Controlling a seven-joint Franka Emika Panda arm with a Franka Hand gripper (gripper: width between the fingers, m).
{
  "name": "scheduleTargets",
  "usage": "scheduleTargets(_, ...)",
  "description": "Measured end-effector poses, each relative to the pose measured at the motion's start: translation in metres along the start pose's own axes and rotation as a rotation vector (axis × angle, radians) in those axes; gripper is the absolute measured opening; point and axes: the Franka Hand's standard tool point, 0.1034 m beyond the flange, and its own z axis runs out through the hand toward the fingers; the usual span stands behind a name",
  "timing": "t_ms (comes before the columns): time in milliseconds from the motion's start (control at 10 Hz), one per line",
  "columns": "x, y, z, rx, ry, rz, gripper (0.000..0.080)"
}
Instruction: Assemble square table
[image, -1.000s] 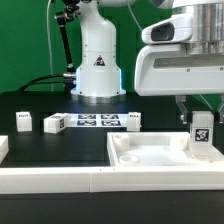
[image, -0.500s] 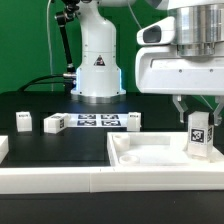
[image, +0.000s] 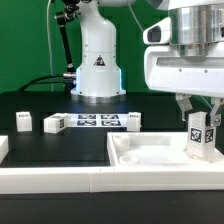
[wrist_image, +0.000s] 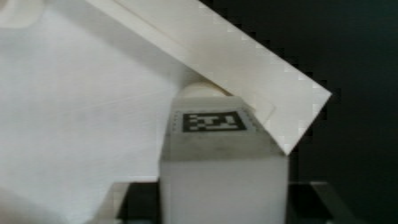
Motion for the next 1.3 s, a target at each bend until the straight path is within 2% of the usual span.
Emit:
scheduleTargets(300, 0.0006, 0.0002, 0.0001, 0.005, -0.010, 0.097, 0.0291)
scheduleTargets(400, 0.0002, 0.0000, 0.0002, 0.006, -0.011, 0.089, 0.0371)
scheduleTargets(500, -0.0005, -0.0002, 0.0005, 0.006, -0.013, 0.073, 0.0371)
scheduleTargets(600, -0.0007, -0.0002, 0.0005, 0.007, -0.013, 0.034, 0.0556)
scheduleTargets(700, -0.0016, -0.0007, 0.0005, 0.007, -0.013, 0.001, 0.0556)
scheduleTargets(800, -0.0028, -0.0014, 0.0006, 0.008, -0.012, -0.047, 0.0630)
scheduleTargets(1300, -0.0034, -0.0016, 0.0008, 0.010, -0.011, -0.408, 0.0648)
